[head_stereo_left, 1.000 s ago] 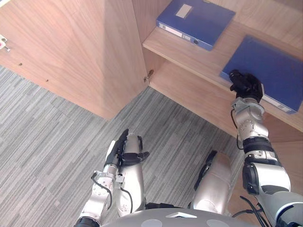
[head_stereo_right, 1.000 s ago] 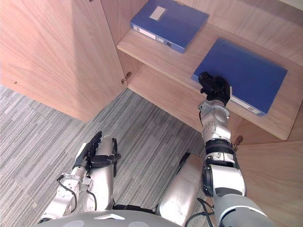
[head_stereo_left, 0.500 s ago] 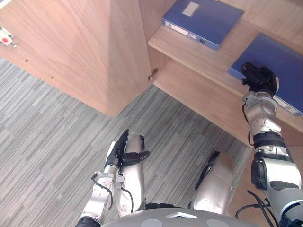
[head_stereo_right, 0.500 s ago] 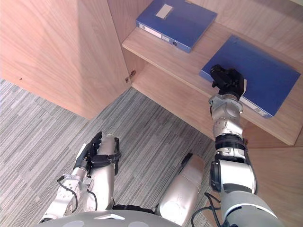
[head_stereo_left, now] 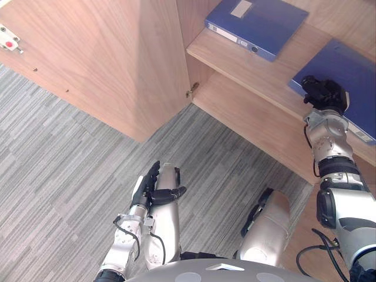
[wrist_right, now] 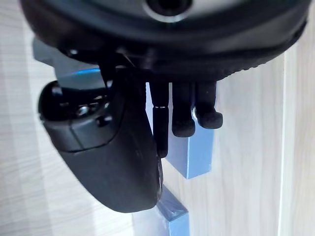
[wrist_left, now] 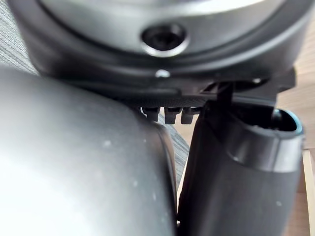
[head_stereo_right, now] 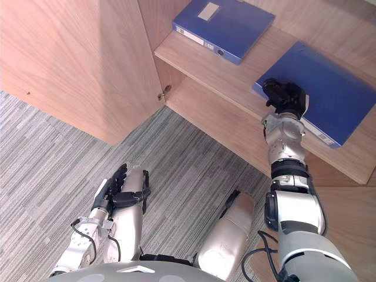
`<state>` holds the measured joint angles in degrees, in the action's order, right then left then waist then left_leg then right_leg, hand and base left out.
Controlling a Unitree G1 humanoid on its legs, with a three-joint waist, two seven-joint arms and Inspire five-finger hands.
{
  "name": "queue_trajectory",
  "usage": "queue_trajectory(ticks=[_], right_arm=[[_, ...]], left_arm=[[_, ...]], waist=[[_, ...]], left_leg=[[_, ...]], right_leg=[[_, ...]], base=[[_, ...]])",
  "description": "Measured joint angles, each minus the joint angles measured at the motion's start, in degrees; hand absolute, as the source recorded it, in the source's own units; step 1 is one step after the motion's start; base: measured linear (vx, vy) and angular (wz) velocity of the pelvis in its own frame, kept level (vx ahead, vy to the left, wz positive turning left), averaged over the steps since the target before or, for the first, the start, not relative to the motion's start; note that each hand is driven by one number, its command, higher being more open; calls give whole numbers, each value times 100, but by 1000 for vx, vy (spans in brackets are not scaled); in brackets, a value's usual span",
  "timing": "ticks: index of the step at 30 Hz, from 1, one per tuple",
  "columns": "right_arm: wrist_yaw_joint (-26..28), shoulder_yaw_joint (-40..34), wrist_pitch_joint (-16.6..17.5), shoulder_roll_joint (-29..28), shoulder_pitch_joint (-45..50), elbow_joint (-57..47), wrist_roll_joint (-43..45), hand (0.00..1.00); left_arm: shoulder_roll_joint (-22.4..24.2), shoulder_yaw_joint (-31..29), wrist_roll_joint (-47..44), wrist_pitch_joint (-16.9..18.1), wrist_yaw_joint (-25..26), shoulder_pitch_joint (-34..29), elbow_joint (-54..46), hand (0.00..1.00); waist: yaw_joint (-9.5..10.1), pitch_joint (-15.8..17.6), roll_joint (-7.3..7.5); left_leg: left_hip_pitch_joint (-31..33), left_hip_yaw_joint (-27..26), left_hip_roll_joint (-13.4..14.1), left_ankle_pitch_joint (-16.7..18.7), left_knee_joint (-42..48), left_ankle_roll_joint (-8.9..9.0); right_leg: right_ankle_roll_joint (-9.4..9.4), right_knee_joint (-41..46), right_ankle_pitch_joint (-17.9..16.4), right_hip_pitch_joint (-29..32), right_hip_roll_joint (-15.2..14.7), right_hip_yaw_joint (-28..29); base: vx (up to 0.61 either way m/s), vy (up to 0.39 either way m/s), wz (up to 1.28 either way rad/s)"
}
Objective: Walk over to the cabinet, pick up the folder, carry it to the office cabinet, place the folder inside the office cabinet, then close the office cabinet door
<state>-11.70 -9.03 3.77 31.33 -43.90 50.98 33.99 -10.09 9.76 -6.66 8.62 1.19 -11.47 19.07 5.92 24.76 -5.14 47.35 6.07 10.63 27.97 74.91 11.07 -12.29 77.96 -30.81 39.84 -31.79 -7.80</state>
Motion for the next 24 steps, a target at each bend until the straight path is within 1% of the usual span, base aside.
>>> queue_trajectory(ticks=[3, 7, 10, 13, 16, 19, 24], right_arm=[[-5, -120, 52, -110, 178, -220, 2, 0], [0, -362, 96, -451, 560, -484, 3, 0], [-2, -431, 102, -581, 776, -711, 16, 0], [-3, -632, 101, -829, 1115, -1001, 19, 0], [-3, -775, 95, -986, 1357, -1266, 22, 0], [-4, -848, 80, -988, 1419, -1309, 22, 0], [8, -878, 50, -944, 1399, -1325, 23, 0]], left_arm=[[-3, 0, 1, -7, 2, 0, -14, 100], [-3, -7, -1, -18, 24, -8, -53, 100], [-4, -16, 1, -73, 36, -9, -54, 100], [1, -62, 2, -113, 74, -52, -116, 100], [2, -90, 1, -121, 96, -88, -179, 100], [12, -149, -5, -115, 95, -152, -274, 100], [16, -205, -68, -104, 96, -186, -271, 100]], waist=[[1, 3, 5], [22, 17, 28], [15, 20, 33], [19, 25, 42], [28, 39, 66], [25, 68, 114], [20, 69, 116]], left_leg=[[-2, 0, 11, 1, 7, 0], [-36, 9, 82, 12, 28, 18], [-90, 8, 116, 38, 43, 25], [-86, -40, 247, 55, 77, 18], [-85, -50, 296, 62, 104, 21], [-71, -72, 306, 61, 123, 22], [-50, -71, 308, 61, 149, 22]], right_leg=[[0, 0, 0, -2, 14, 0], [6, -5, -3, -38, 102, 5], [13, 0, -14, -86, 103, 13], [26, 14, -27, -83, 157, 25], [35, 37, -34, -72, 189, 38], [57, 85, -45, -4, 196, 82], [63, 112, -56, 20, 198, 97]], base=[[-5, 10, 0], [-13, 18, -5], [-19, 32, -5], [-27, 27, -6], [-12, 24, -5], [-12, 19, -4], [-5, 6, 0]])
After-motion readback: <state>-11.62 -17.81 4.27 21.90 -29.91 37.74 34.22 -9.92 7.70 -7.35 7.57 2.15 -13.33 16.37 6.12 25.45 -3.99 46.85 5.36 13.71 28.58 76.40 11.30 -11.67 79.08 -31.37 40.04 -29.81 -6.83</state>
